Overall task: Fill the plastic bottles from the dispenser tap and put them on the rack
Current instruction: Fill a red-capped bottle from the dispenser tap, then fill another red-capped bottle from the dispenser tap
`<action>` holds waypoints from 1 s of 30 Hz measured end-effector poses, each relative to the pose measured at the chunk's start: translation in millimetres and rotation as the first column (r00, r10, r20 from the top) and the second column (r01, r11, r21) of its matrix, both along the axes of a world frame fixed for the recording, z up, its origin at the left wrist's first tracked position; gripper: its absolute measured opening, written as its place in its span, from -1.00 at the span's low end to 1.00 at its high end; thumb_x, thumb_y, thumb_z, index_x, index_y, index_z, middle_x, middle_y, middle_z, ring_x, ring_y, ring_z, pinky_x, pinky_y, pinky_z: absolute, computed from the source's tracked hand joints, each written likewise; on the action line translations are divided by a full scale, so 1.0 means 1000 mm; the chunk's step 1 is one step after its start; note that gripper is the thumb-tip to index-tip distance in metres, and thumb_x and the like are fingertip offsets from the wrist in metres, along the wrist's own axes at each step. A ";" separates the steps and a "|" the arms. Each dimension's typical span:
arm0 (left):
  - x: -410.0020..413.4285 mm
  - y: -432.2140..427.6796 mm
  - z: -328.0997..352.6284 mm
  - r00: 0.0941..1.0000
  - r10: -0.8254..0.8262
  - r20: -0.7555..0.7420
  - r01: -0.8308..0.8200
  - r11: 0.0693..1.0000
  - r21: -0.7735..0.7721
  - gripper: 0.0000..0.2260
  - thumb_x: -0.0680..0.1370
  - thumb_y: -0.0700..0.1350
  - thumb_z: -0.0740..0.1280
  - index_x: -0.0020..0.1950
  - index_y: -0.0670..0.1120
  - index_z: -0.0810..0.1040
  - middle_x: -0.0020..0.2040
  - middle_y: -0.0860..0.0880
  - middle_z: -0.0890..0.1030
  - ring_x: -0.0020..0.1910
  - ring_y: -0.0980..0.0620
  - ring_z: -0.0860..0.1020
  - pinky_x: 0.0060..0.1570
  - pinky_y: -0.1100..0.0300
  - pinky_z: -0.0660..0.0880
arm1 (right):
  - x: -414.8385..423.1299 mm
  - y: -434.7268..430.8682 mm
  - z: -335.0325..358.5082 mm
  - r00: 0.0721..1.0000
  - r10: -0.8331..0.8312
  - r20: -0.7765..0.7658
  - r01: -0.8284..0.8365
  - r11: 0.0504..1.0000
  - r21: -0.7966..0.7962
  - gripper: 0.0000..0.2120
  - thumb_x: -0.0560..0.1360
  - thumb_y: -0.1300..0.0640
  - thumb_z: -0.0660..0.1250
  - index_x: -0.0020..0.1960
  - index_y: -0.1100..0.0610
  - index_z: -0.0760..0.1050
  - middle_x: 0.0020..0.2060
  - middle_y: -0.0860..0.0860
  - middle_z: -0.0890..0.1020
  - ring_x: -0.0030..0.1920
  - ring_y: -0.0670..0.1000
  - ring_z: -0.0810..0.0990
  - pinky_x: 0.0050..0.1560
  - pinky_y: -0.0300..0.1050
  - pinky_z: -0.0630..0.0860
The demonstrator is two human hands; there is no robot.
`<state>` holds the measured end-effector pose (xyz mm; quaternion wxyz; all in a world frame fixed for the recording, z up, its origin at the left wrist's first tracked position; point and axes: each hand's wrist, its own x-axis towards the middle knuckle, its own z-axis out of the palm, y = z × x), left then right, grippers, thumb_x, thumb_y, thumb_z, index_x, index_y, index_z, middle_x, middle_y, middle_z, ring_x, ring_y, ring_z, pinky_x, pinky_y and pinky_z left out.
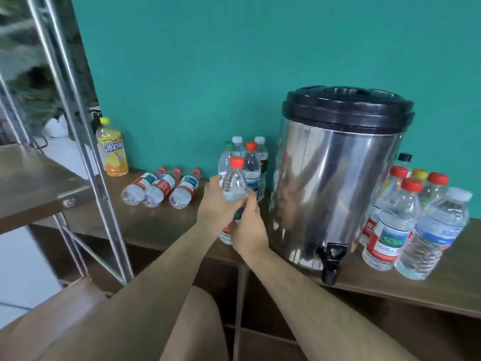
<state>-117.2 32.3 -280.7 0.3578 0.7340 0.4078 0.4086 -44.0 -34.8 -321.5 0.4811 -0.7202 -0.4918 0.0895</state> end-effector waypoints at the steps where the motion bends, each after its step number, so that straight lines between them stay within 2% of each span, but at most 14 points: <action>1: 0.001 0.006 -0.004 0.998 -0.034 0.059 0.034 0.999 -0.008 -0.45 0.47 0.03 0.59 0.35 0.02 0.42 0.23 -0.02 0.59 0.17 0.04 0.60 0.23 0.06 0.56 | 0.002 0.008 -0.001 1.000 -0.008 -0.020 0.008 1.000 0.007 -0.18 0.55 0.20 0.44 0.65 0.02 0.06 0.43 0.08 0.46 0.27 0.13 0.58 0.26 0.10 0.57; 3: 0.004 0.016 -0.014 0.992 -0.082 0.101 0.083 0.997 -0.008 -0.52 0.52 -0.07 0.55 0.33 0.12 0.38 0.23 0.09 0.59 0.18 0.16 0.59 0.25 0.15 0.54 | 0.006 0.020 -0.003 0.999 -0.041 -0.012 0.041 0.999 -0.006 -0.15 0.55 0.24 0.42 0.67 0.03 -0.01 0.48 0.09 0.40 0.34 0.13 0.54 0.30 0.02 0.53; 5: 0.009 0.024 -0.026 0.988 -0.117 0.097 0.118 0.993 -0.005 -0.58 0.58 -0.20 0.47 0.29 0.18 0.41 0.16 0.25 0.59 0.17 0.26 0.59 0.28 0.19 0.54 | 0.012 0.031 -0.005 0.997 -0.079 0.000 0.078 0.996 -0.044 -0.08 0.55 0.29 0.41 0.69 0.05 -0.10 0.53 0.10 0.34 0.39 0.12 0.51 0.38 0.04 0.48; 7: 0.013 0.032 -0.034 0.989 -0.129 0.071 0.129 0.992 0.009 -0.56 0.58 -0.28 0.42 0.25 0.24 0.46 0.12 0.31 0.60 0.17 0.21 0.61 0.29 0.18 0.52 | 0.016 0.041 -0.005 0.992 -0.123 0.025 0.125 0.989 -0.080 -0.09 0.58 0.28 0.36 0.70 0.06 -0.16 0.55 0.11 0.31 0.44 0.11 0.47 0.45 0.03 0.41; 9: 0.015 0.038 -0.036 0.989 -0.142 0.041 0.141 0.990 0.026 -0.56 0.58 -0.27 0.40 0.27 0.25 0.51 0.17 0.27 0.63 0.20 0.15 0.61 0.32 0.12 0.51 | 0.020 0.049 -0.003 0.990 -0.139 0.039 0.143 0.981 -0.134 -0.11 0.62 0.23 0.33 0.69 0.07 -0.22 0.57 0.12 0.26 0.47 0.11 0.44 0.48 0.01 0.37; 11: 0.017 0.044 -0.038 0.988 -0.154 0.008 0.154 0.987 0.037 -0.59 0.60 -0.27 0.38 0.38 0.10 0.52 0.30 0.12 0.62 0.26 0.05 0.60 0.37 0.03 0.50 | 0.022 0.054 -0.003 0.988 -0.135 0.080 0.148 0.970 -0.194 -0.08 0.63 0.21 0.33 0.69 0.09 -0.29 0.62 0.13 0.16 0.55 0.11 0.33 0.55 0.00 0.29; 13: 0.013 0.049 -0.040 0.993 -0.113 -0.037 0.116 0.988 0.107 -0.64 0.63 -0.23 0.37 0.40 0.03 0.54 0.31 0.13 0.60 0.28 0.03 0.58 0.34 0.13 0.46 | 0.021 0.051 -0.006 0.974 -0.148 0.170 0.183 0.959 -0.217 0.01 0.59 0.24 0.40 0.68 0.12 -0.33 0.66 0.15 0.03 0.63 0.13 0.17 0.58 -0.05 0.19; 15: 0.003 0.055 -0.042 0.997 -0.011 -0.077 0.025 0.985 0.172 -0.68 0.63 -0.16 0.39 0.38 -0.01 0.55 0.30 0.10 0.60 0.32 -0.01 0.56 0.28 0.20 0.40 | 0.014 0.039 -0.015 0.933 -0.201 0.299 0.243 0.964 -0.107 -0.02 0.54 0.30 0.41 0.69 0.14 -0.20 0.64 0.18 0.08 0.61 0.19 0.18 0.54 -0.03 0.26; 16: -0.002 0.060 -0.044 0.992 0.051 -0.112 -0.030 0.983 0.183 -0.66 0.63 -0.13 0.39 0.41 -0.03 0.53 0.35 0.04 0.59 0.36 -0.04 0.53 0.31 0.16 0.40 | 0.009 0.033 -0.021 0.906 -0.213 0.366 0.235 0.972 -0.014 -0.10 0.52 0.34 0.39 0.69 0.16 -0.05 0.60 0.20 0.18 0.55 0.23 0.27 0.50 0.02 0.35; 18: -0.012 0.069 -0.047 0.966 0.171 -0.196 -0.141 0.977 0.157 -0.58 0.64 -0.07 0.38 0.50 -0.04 0.45 0.47 -0.05 0.51 0.45 -0.08 0.46 0.45 0.01 0.40 | 0.001 0.025 -0.034 0.882 -0.153 0.446 0.110 0.987 0.121 -0.22 0.47 0.41 0.37 0.64 0.17 0.21 0.49 0.20 0.38 0.41 0.24 0.40 0.43 0.13 0.44; 20: -0.020 0.075 -0.048 0.945 0.263 -0.196 -0.246 0.963 0.107 -0.57 0.66 -0.04 0.37 0.52 -0.03 0.43 0.50 -0.06 0.48 0.47 -0.09 0.44 0.47 -0.06 0.39 | -0.007 0.027 -0.041 0.894 -0.004 0.448 -0.037 0.996 0.081 -0.28 0.52 0.40 0.34 0.63 0.10 0.25 0.49 0.10 0.41 0.46 0.15 0.39 0.49 0.03 0.39; 22: -0.027 0.080 -0.049 0.918 0.358 -0.172 -0.346 0.933 0.098 -0.61 0.66 -0.05 0.35 0.49 -0.04 0.45 0.47 -0.06 0.50 0.45 -0.08 0.46 0.44 -0.03 0.41 | -0.013 0.039 -0.040 0.891 0.102 0.442 -0.107 0.994 -0.014 -0.30 0.60 0.33 0.33 0.66 0.00 0.20 0.56 -0.02 0.35 0.56 0.04 0.32 0.50 -0.16 0.26; 23: -0.032 0.083 -0.050 0.904 0.393 -0.168 -0.379 0.919 0.109 -0.62 0.66 -0.06 0.35 0.48 -0.05 0.46 0.45 -0.06 0.52 0.44 -0.08 0.47 0.44 0.00 0.41 | -0.016 0.049 -0.039 0.893 0.134 0.430 -0.128 0.991 -0.043 -0.30 0.62 0.31 0.33 0.66 -0.02 0.17 0.59 -0.05 0.32 0.58 0.03 0.29 0.51 -0.17 0.25; 30: -0.049 0.115 -0.054 0.832 0.468 -0.298 -0.458 0.883 0.108 -0.59 0.69 0.01 0.26 0.54 -0.01 0.38 0.49 -0.03 0.47 0.46 -0.05 0.44 0.45 -0.02 0.42 | -0.028 0.117 -0.037 0.930 0.318 0.182 -0.264 0.926 -0.270 -0.16 0.60 0.39 0.34 0.70 -0.05 0.02 0.68 -0.03 0.09 0.65 0.10 0.16 0.58 0.08 0.32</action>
